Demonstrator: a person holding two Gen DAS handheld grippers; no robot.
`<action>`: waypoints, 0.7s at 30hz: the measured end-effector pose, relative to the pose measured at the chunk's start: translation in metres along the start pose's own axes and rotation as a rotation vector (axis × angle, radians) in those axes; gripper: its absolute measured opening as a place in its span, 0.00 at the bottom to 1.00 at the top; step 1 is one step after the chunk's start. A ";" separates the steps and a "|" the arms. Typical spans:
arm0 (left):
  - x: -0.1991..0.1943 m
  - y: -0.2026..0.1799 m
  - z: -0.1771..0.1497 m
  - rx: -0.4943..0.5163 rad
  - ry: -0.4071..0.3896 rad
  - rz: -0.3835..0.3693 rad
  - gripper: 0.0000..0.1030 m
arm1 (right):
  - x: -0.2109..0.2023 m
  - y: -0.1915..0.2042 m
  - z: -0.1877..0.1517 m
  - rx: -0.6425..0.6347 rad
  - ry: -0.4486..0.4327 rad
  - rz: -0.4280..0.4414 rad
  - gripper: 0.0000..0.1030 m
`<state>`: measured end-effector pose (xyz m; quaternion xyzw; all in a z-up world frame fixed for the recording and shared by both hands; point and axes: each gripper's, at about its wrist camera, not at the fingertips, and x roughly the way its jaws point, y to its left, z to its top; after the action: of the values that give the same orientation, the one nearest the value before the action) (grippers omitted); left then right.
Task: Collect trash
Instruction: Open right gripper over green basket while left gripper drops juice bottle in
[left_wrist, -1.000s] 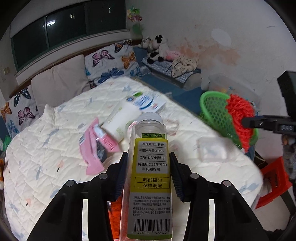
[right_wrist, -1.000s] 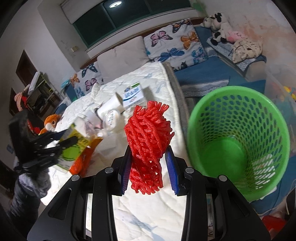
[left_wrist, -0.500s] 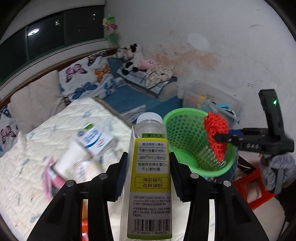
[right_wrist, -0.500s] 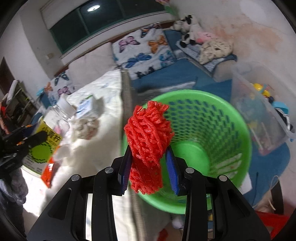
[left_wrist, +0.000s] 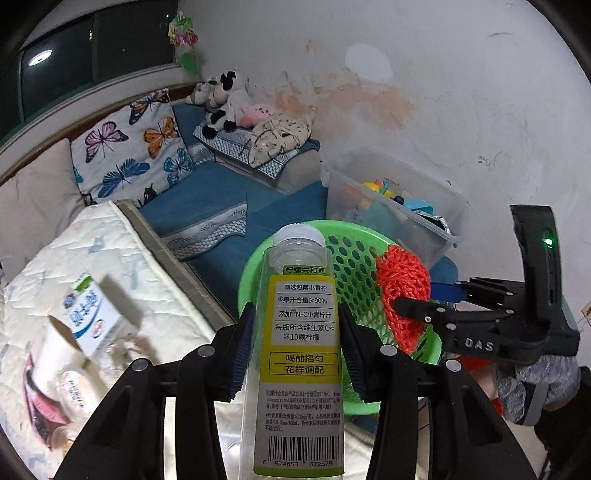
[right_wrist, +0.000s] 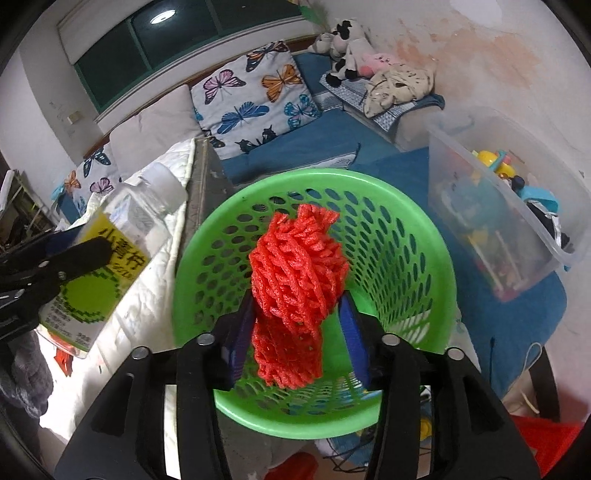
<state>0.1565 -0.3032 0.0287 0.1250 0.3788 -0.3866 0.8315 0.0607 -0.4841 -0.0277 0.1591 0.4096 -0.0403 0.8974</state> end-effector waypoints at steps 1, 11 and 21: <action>0.005 -0.002 0.001 -0.002 0.006 0.002 0.42 | -0.001 -0.001 0.000 0.004 -0.001 0.000 0.54; 0.034 -0.007 0.003 -0.034 0.047 -0.008 0.42 | -0.005 -0.019 -0.004 0.039 -0.011 0.003 0.58; 0.060 -0.021 0.004 -0.043 0.096 -0.025 0.42 | -0.017 -0.024 -0.012 0.044 -0.024 0.003 0.62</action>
<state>0.1679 -0.3523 -0.0107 0.1207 0.4281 -0.3824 0.8099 0.0356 -0.5041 -0.0281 0.1788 0.3976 -0.0499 0.8986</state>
